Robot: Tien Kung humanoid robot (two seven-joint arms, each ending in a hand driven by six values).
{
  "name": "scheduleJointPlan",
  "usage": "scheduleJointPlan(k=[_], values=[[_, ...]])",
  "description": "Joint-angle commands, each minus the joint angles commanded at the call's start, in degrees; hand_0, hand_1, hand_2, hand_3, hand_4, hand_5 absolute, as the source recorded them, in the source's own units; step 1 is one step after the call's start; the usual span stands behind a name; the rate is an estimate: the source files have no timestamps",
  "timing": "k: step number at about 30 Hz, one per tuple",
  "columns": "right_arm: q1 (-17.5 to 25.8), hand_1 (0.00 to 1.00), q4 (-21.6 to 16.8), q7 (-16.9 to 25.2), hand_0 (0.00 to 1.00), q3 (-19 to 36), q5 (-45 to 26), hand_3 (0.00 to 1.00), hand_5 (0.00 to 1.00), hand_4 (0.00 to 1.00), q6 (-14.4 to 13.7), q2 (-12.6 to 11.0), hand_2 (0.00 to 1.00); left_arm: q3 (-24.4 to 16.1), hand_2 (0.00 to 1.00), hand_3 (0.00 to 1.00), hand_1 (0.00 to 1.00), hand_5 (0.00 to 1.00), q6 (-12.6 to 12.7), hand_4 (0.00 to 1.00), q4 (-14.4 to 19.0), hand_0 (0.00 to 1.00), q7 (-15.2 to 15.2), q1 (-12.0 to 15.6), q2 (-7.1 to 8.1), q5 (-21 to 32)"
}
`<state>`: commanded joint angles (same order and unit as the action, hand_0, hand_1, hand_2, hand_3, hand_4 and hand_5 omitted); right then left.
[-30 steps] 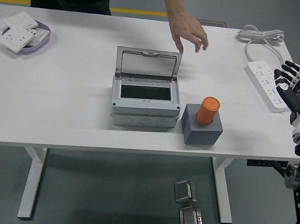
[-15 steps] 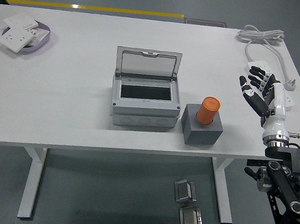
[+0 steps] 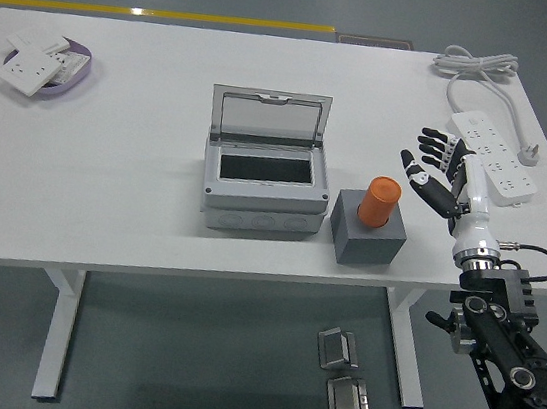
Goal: Pick up the cylinder from the cube,place it in the box,flap close box
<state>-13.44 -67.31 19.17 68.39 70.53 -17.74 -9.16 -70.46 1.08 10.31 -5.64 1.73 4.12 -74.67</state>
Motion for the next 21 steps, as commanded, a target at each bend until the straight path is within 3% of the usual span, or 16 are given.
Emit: scheduleJointPlan(k=[21], values=[[-1.4, 0.658, 1.38, 0.18, 0.701, -5.81, -1.62, 0.671, 0.119, 0.662, 0.68, 1.16, 0.613, 0.01, 0.569, 0.61, 0.617, 0.282, 0.01, 0.652, 0.0, 0.584, -0.2, -0.36, -0.45, -0.11]])
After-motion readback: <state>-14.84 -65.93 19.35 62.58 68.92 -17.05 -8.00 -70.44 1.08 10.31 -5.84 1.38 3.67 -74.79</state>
